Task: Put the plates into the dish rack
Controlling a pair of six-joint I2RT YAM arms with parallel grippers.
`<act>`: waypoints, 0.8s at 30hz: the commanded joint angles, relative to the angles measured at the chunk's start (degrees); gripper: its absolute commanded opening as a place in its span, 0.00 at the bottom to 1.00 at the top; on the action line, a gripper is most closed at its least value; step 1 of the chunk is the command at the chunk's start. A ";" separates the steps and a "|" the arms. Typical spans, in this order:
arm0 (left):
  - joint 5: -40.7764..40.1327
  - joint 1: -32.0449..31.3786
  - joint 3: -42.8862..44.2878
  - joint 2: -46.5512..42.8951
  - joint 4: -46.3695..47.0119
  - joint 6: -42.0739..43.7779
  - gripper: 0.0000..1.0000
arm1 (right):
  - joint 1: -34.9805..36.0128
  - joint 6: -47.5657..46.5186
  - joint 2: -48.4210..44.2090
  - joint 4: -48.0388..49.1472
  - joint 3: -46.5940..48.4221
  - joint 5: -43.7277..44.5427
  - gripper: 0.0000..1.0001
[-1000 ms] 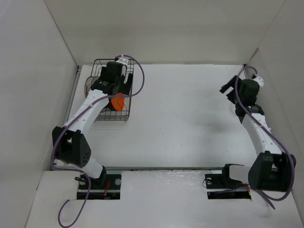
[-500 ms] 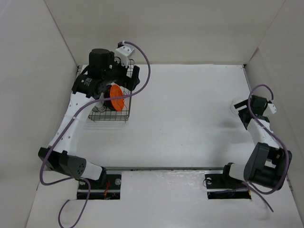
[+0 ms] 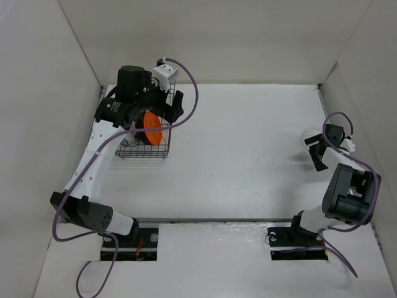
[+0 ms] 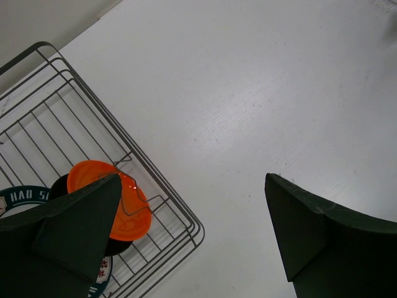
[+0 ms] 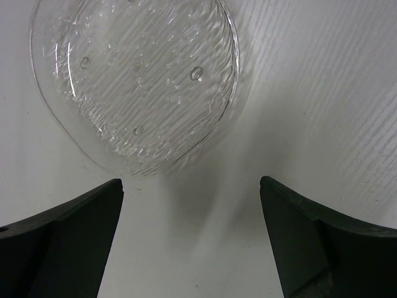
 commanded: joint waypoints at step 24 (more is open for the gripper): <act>2.81 -0.22 -5.88 -4.28 2.69 1.88 1.00 | -0.38 10.30 9.40 -8.53 11.70 3.93 0.85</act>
